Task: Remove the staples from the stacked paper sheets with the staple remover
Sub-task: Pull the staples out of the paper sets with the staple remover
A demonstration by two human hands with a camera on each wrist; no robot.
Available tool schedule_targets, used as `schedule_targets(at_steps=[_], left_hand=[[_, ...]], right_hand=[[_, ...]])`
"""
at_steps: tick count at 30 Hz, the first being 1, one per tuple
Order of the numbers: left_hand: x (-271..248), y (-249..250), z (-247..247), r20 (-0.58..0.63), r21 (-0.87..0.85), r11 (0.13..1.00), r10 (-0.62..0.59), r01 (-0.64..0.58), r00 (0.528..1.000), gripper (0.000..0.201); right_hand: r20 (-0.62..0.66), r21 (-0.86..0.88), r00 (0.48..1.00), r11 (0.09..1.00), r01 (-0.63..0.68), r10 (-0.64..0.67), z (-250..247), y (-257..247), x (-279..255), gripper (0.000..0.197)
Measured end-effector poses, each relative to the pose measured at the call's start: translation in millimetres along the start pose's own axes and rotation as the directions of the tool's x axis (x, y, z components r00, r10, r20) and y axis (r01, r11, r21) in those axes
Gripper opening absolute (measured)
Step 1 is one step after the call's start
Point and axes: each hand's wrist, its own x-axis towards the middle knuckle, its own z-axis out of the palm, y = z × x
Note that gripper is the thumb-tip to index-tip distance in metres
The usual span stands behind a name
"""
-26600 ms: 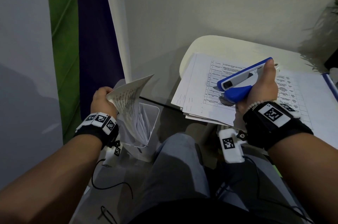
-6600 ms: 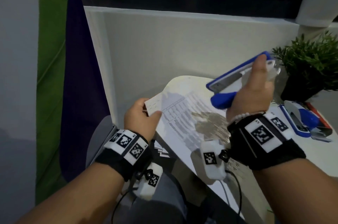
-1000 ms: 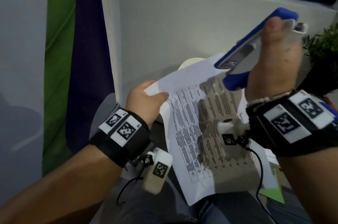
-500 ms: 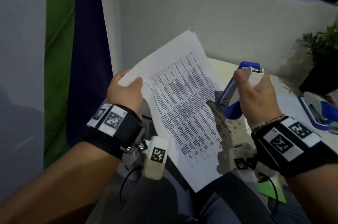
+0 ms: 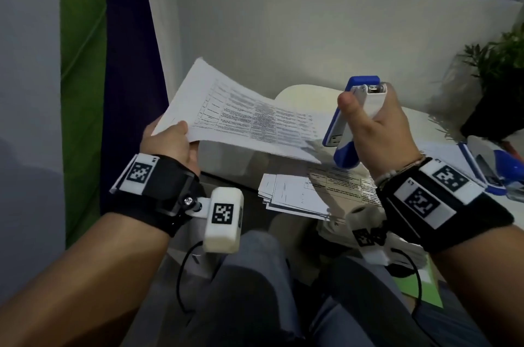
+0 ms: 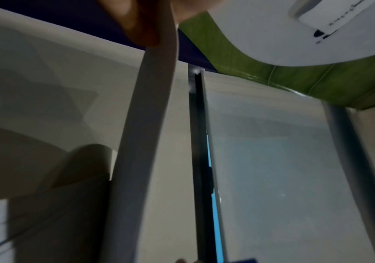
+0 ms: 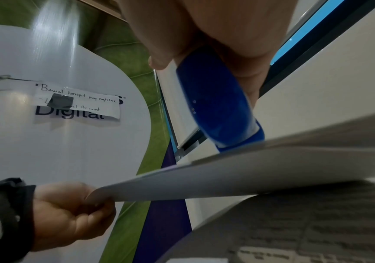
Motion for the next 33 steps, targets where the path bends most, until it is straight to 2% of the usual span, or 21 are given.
schedule_targets(at_steps=[2,5,7,8,9,10,11,12,13,14,15,17,20,21,24,28,29,30,32,33], left_hand=[[-3,-10,1,0.017,0.027,0.999,0.023,-0.024,1.000,0.029],[-10,-26,1,0.079,0.172,0.979,0.095,-0.108,0.992,0.029],[-15,-36,1,0.196,0.304,0.920,0.194,-0.248,0.961,0.026],[-19,-39,1,0.280,0.365,0.863,0.256,-0.349,0.925,0.027],[-25,-41,1,0.382,0.407,0.791,0.307,-0.457,0.872,0.028],[-31,-42,1,0.494,0.417,0.705,0.355,-0.574,0.794,0.028],[-34,-44,0,0.609,0.377,0.615,0.398,-0.692,0.686,0.027],[-34,-47,-2,0.717,0.311,0.524,0.418,-0.793,0.558,0.027],[-33,-51,-5,0.803,0.254,0.445,0.398,-0.858,0.444,0.027],[-30,-56,-9,0.858,0.215,0.382,0.366,-0.899,0.360,0.031],[-30,-59,-12,0.890,0.211,0.342,0.321,-0.916,0.325,0.034],[-31,-61,-13,0.910,0.218,0.317,0.275,-0.923,0.310,0.034],[-35,-58,-12,0.921,0.185,0.261,0.292,-0.948,0.260,0.031],[-37,-58,-11,0.921,0.165,0.269,0.301,-0.949,0.246,0.028],[-37,-60,-10,0.912,0.124,0.361,0.325,-0.924,0.249,0.020],[-36,-58,-10,0.897,0.145,0.363,0.344,-0.920,0.277,0.020],[-37,-58,-9,0.879,0.154,0.398,0.363,-0.904,0.309,0.019],[-37,-57,-8,0.849,0.179,0.461,0.374,-0.869,0.373,0.018],[-40,-52,-4,0.768,0.248,0.635,0.331,-0.732,0.548,0.017],[-40,-49,-2,0.737,0.276,0.684,0.300,-0.675,0.606,0.015]], right_hand=[[0.010,-0.013,1.000,1.000,-0.019,0.019,3,3,1,0.028],[0.013,-0.031,0.999,0.999,-0.037,0.037,5,11,3,0.031],[0.018,-0.061,0.998,0.996,-0.059,0.060,5,18,3,0.032],[0.024,-0.072,0.996,0.994,-0.080,0.082,5,22,1,0.032],[0.029,-0.080,0.994,0.991,-0.106,0.109,4,27,0,0.033],[0.031,-0.081,0.990,0.988,-0.132,0.135,4,31,-2,0.033],[0.024,-0.073,0.988,0.986,-0.151,0.153,3,35,-4,0.033],[0.011,-0.054,0.987,0.985,-0.161,0.162,3,40,-4,0.033],[-0.004,-0.028,0.986,0.985,-0.170,0.169,2,43,-5,0.034],[-0.018,-0.006,0.984,0.984,-0.179,0.179,2,46,-5,0.035],[-0.028,0.009,0.982,0.982,-0.187,0.187,1,49,-5,0.036],[-0.041,0.017,0.979,0.979,-0.201,0.202,1,53,-6,0.038],[-0.043,0.011,0.985,0.986,-0.167,0.168,1,57,-11,0.034],[-0.038,0.011,0.989,0.989,-0.145,0.145,1,57,-12,0.036],[-0.030,-0.006,0.993,0.993,-0.114,0.114,1,56,-14,0.041],[-0.009,-0.022,0.993,0.992,-0.120,0.120,-1,50,-16,0.030],[0.004,-0.023,0.992,0.992,-0.126,0.127,-1,47,-17,0.031],[0.025,-0.027,0.991,0.991,-0.133,0.133,-1,43,-18,0.036],[0.057,-0.010,0.991,0.993,-0.120,0.120,-3,31,-19,0.052],[0.053,0.045,0.995,0.995,-0.092,0.089,-5,22,-19,0.062]])
